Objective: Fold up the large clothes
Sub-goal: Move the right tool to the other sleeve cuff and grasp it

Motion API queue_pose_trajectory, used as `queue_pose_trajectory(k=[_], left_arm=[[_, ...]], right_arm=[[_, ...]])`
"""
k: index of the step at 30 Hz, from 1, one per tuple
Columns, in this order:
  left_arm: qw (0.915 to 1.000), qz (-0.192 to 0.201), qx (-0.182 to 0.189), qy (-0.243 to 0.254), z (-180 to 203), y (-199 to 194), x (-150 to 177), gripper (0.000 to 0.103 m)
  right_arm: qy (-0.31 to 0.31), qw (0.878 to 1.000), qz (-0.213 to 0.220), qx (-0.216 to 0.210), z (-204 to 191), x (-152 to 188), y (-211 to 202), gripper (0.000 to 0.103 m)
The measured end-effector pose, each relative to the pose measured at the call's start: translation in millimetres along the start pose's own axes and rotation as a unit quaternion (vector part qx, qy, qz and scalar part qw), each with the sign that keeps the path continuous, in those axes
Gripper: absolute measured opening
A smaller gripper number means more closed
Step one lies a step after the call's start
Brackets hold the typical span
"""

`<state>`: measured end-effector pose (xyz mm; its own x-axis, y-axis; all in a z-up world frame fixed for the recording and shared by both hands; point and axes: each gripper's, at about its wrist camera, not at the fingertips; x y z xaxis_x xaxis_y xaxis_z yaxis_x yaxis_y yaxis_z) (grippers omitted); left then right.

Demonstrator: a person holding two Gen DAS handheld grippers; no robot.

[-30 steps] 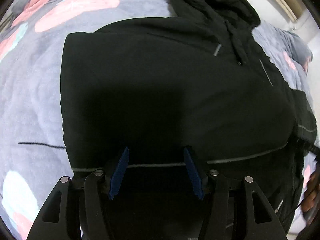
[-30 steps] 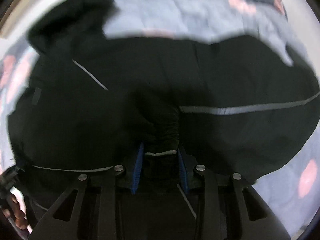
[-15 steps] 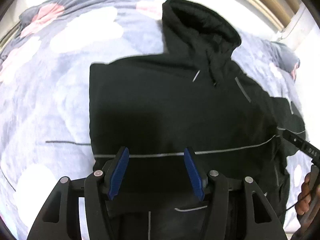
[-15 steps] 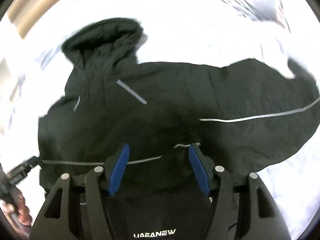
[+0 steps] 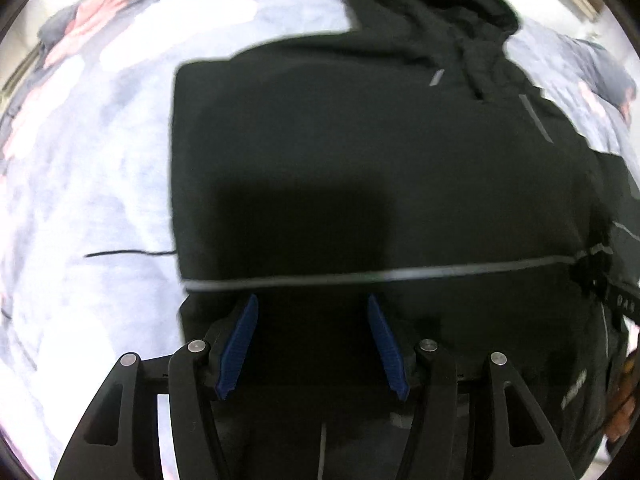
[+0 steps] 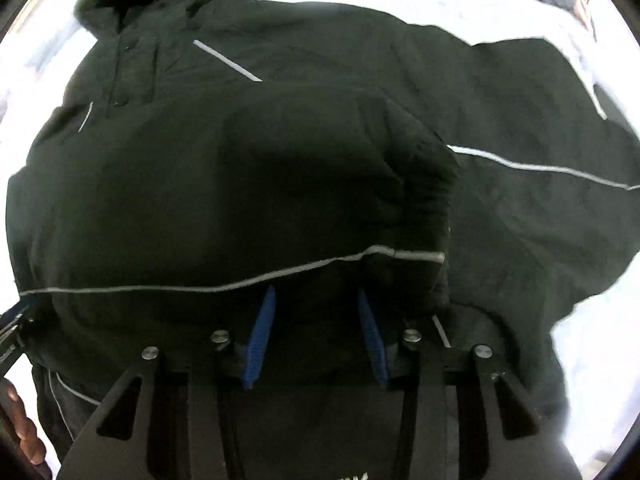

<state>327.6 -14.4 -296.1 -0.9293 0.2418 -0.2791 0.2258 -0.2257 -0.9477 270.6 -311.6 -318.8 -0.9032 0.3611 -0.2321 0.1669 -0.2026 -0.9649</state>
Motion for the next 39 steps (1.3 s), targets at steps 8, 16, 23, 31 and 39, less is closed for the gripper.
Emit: queue_pose_trajectory(k=[8, 16, 23, 31, 39], left_arm=[[0.9955, 0.065, 0.032, 0.062, 16, -110, 82, 0.059], [0.9912, 0.082, 0.079, 0.068, 39, -157, 132, 0.059], [0.9890, 0.108, 0.059, 0.082, 95, -190, 164, 0.059], [0.9893, 0.127, 0.048, 0.052, 179, -206, 177, 0.059], [0.9889, 0.124, 0.038, 0.073, 283, -184, 168, 0.059]], right_arm=[[0.025, 0.999, 0.031, -0.035, 24, 74, -90, 0.047], [0.067, 0.996, 0.051, -0.035, 66, 152, -149, 0.047], [0.124, 0.987, 0.070, -0.070, 142, 165, -166, 0.054], [0.145, 0.982, 0.094, -0.080, 257, 148, -170, 0.057], [0.191, 0.976, 0.097, -0.045, 393, 119, -145, 0.063]])
Point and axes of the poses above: each gripper's, at about its wrist camera, not at the fingertips, and y roughly the way its jaws point, z to its right, x to its underside, and after that the axes turned 7 degrees about x, right-handed
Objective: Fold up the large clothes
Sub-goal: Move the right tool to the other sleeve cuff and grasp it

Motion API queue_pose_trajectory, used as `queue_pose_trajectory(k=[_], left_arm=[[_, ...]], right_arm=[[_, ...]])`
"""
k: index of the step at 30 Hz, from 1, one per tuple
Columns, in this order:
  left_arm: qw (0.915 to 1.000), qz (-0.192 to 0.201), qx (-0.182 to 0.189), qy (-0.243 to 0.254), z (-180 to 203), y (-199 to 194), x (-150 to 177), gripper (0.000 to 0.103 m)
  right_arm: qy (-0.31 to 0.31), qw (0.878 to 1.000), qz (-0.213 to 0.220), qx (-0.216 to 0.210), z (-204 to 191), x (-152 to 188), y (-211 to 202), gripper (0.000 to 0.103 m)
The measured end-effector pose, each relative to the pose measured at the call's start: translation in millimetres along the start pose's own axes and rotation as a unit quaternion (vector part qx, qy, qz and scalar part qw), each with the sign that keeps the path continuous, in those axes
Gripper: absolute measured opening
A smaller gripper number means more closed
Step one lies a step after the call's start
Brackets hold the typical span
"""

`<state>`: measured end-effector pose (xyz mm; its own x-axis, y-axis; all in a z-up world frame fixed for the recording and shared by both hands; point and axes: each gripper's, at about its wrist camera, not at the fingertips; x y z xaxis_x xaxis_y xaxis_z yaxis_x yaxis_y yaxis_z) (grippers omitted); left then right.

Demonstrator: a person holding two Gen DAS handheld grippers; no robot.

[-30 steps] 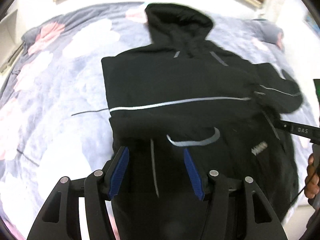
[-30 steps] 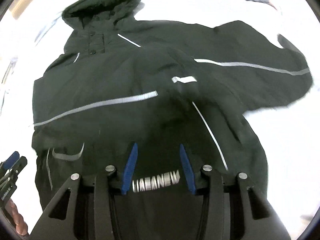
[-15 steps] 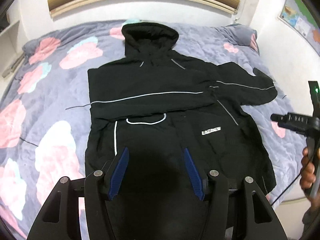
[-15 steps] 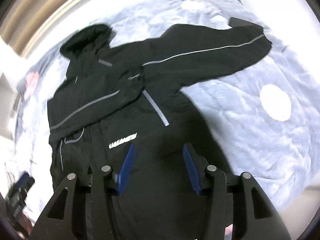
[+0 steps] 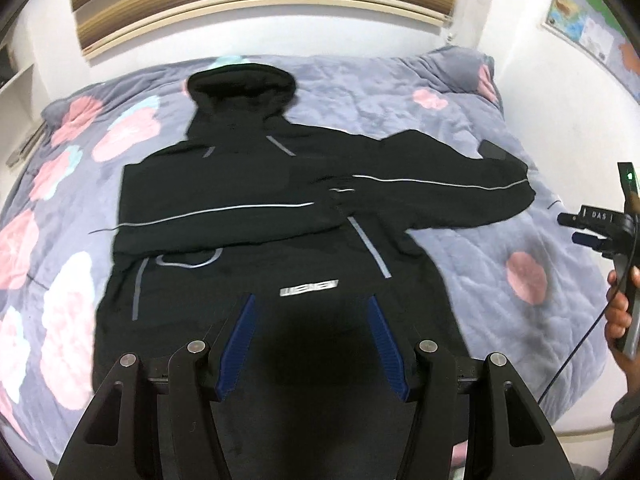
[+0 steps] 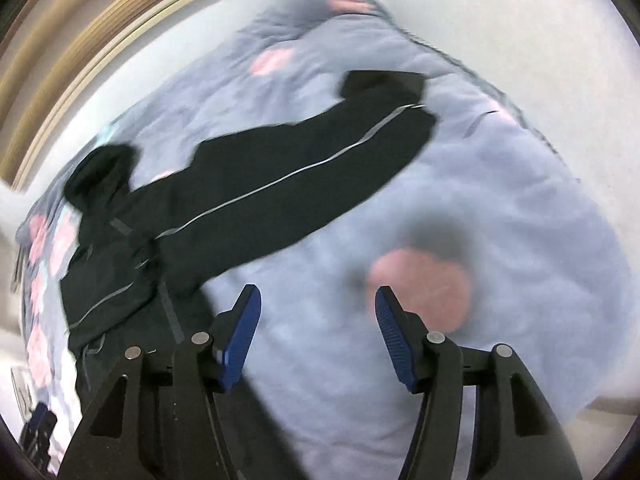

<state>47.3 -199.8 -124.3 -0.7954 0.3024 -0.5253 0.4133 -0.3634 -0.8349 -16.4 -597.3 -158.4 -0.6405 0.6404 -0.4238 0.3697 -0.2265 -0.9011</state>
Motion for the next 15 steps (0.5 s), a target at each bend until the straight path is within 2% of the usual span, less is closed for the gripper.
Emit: queue_pose_trajectory(k=[7, 10, 15], left_arm=[[0.9997, -0.010, -0.016, 0.013, 49, 23, -29, 0.059], [0.9990, -0.018, -0.036, 0.021, 57, 34, -37, 0.060], [0.9976, -0.054, -0.044, 0.003, 59, 66, -45, 0.060]], right_arm=[[0.034, 0.999, 0.012, 0.018, 71, -66, 43, 0.063], [0.052, 0.999, 0.001, 0.012, 86, -94, 76, 0.063], [0.076, 0.997, -0.020, -0.012, 96, -134, 132, 0.063]])
Point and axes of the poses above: each gripper's, at about its wrist camera, not at the fingertips, and y roughly the way its jaws point, z to its right, x to its underside, and after that the axes turned 7 degrees about x, right-handed
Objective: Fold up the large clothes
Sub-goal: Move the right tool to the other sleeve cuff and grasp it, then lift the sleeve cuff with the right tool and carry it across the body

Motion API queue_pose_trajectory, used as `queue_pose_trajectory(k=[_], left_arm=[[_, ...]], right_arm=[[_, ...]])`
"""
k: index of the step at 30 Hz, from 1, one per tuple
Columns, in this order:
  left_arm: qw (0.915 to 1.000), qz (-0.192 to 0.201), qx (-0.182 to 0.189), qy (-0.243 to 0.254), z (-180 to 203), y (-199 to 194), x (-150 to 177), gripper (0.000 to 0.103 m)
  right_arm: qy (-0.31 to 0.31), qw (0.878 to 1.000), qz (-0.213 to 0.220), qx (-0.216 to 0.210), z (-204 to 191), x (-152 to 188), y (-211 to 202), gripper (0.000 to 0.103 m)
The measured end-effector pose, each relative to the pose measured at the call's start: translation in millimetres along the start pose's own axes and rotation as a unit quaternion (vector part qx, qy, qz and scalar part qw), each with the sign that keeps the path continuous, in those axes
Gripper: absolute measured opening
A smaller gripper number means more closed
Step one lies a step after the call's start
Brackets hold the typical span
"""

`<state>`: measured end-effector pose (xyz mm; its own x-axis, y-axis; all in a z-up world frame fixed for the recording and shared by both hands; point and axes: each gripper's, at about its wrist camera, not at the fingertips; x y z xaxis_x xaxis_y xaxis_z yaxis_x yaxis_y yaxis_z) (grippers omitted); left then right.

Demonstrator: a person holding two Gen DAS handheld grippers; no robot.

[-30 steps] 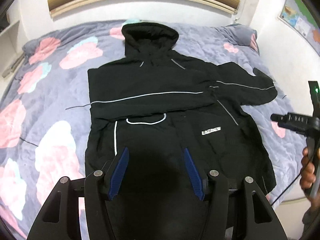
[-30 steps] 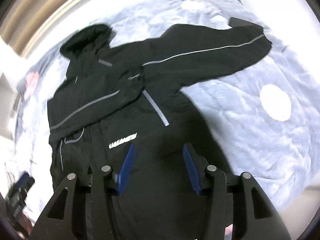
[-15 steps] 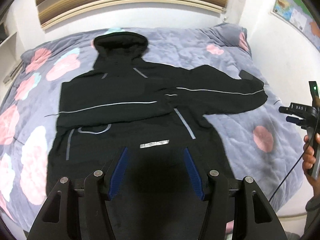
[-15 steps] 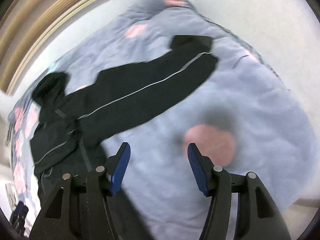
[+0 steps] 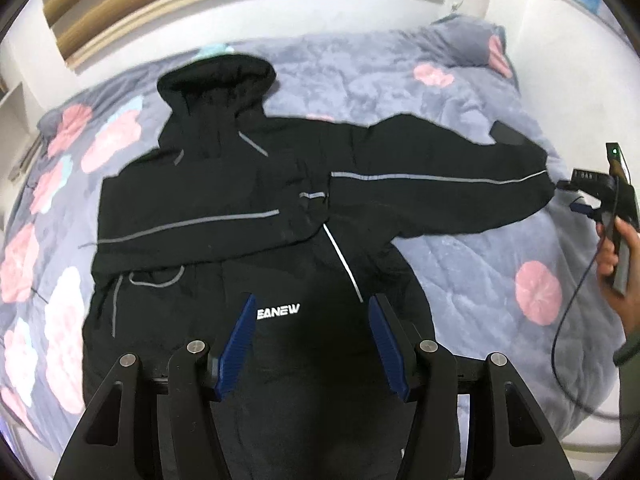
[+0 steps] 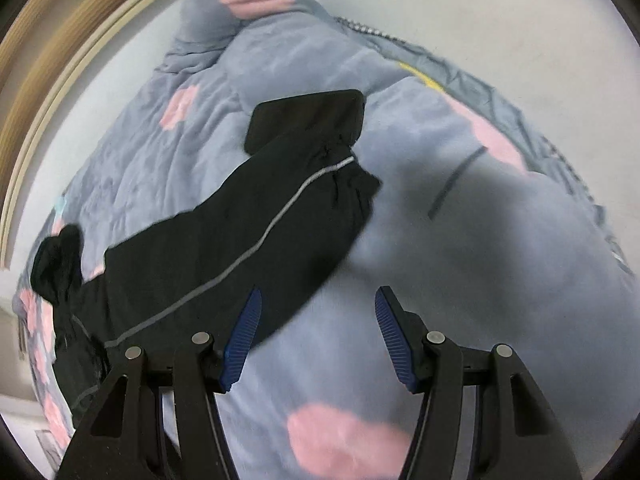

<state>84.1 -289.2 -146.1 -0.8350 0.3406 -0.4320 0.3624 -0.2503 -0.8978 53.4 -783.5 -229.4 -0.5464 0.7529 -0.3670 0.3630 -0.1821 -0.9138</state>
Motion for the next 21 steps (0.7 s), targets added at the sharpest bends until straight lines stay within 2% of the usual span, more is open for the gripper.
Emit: queue_pose_trajectory(k=[8, 11, 13, 15, 16, 18, 19, 21], left_arm=[[0.9988, -0.047, -0.010, 0.001, 13, 42, -2, 0.060], [0.9985, -0.054, -0.008, 0.004, 18, 53, -11, 0.060], [0.9984, -0.055, -0.004, 0.009, 23, 60, -19, 0.060], [0.9985, -0.052, 0.001, 0.018, 30, 69, -31, 0.060], [0.9985, -0.050, 0.004, 0.021, 34, 73, -36, 0.060], [0.9986, -0.043, 0.014, 0.028, 43, 83, -53, 0.060], [0.9986, -0.039, 0.019, 0.030, 47, 89, -61, 0.060], [0.9985, -0.033, 0.030, 0.031, 56, 104, -83, 0.060]], right_arm=[[0.041, 0.998, -0.037, 0.000, 13, -39, 76, 0.063], [0.061, 0.997, -0.046, -0.015, 18, -45, 93, 0.072], [0.074, 0.995, -0.052, -0.028, 19, -49, 103, 0.076], [0.068, 0.996, -0.054, -0.032, 15, -51, 105, 0.075], [0.060, 0.996, -0.051, -0.041, 12, -52, 104, 0.056], [0.046, 0.995, -0.049, -0.076, 6, -54, 96, 0.030], [0.042, 0.995, -0.031, -0.082, 4, -54, 84, 0.020], [0.033, 0.995, 0.008, -0.096, 3, -50, 52, 0.016]])
Point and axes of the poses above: each gripper's, at about its wrist camera, not at the fingertips, and y roughly the way its jaws point, z to its right, x to its underside, and after that the axes turned 7 degrees about x, right-handed
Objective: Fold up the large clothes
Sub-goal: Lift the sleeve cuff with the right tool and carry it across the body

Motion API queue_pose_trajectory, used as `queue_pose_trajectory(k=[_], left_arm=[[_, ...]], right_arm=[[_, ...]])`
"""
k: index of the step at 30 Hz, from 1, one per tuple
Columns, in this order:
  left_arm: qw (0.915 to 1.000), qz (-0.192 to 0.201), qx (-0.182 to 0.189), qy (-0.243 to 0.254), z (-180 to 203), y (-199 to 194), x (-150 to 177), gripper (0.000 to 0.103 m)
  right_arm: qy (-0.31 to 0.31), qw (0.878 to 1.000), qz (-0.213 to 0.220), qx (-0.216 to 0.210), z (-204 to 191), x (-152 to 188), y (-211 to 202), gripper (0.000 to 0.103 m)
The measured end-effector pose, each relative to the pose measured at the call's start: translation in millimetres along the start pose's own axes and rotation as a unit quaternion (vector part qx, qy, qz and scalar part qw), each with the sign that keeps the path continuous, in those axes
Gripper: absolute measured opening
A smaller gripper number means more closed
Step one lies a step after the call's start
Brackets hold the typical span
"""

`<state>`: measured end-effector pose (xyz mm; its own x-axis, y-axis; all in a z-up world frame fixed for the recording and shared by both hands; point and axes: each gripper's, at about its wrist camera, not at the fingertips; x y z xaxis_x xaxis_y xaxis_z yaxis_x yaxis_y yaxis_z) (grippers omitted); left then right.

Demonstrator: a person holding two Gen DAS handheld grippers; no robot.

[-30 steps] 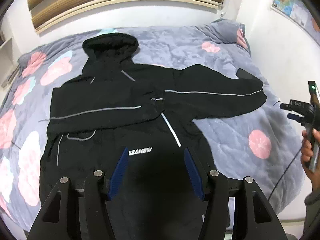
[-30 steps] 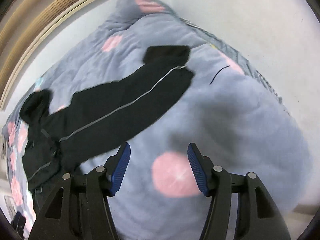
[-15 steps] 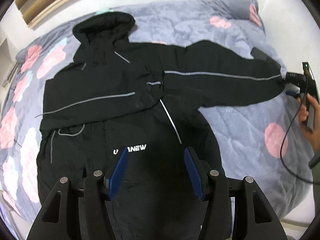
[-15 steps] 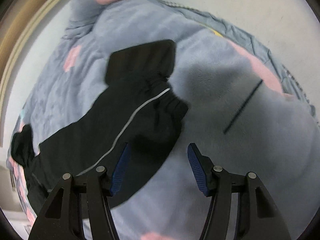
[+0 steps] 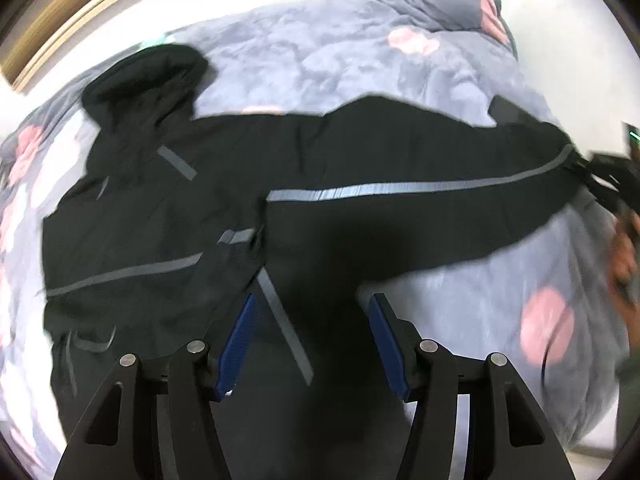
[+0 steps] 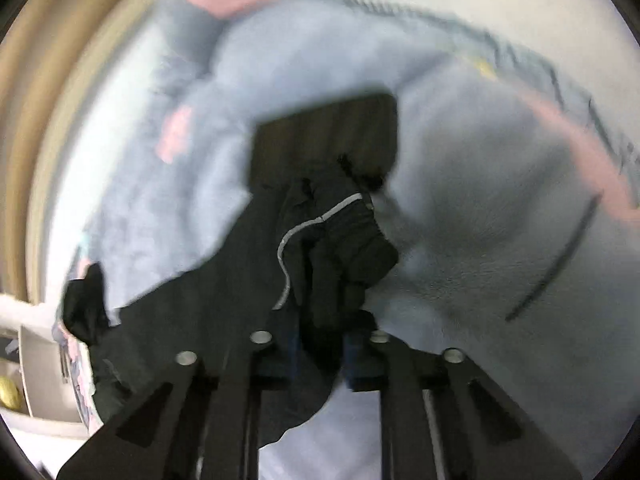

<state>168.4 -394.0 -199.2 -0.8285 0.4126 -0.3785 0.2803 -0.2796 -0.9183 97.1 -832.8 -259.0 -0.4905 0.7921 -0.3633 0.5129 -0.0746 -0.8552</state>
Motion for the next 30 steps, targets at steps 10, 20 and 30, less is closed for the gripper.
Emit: queue_pose_trajectory(k=[10, 20, 30], left_arm=[[0.9912, -0.124, 0.001, -0.045, 4, 161, -57, 0.060], [0.9972, -0.071, 0.023, 0.008, 5, 111, -51, 0.061], [0.9987, 0.026, 0.018, -0.039, -105, -16, 16, 0.061]], right_arm=[[-0.039, 0.995, -0.032, 0.085, 19, 32, 14, 0.015], [-0.079, 0.985, -0.068, 0.137, 9, 33, 34, 0.015], [-0.194, 0.975, 0.071, 0.080, -130, 74, -82, 0.013]])
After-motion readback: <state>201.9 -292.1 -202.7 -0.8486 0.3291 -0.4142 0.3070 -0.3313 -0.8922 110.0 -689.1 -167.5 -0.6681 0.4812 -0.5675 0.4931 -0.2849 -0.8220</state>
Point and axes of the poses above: each gripper's, at about its wrist camera, not at the fingertips, and y roughly the way its jaws point, z to its right, x to its underside, and after that the axes turned 7 degrees about x, right-handed
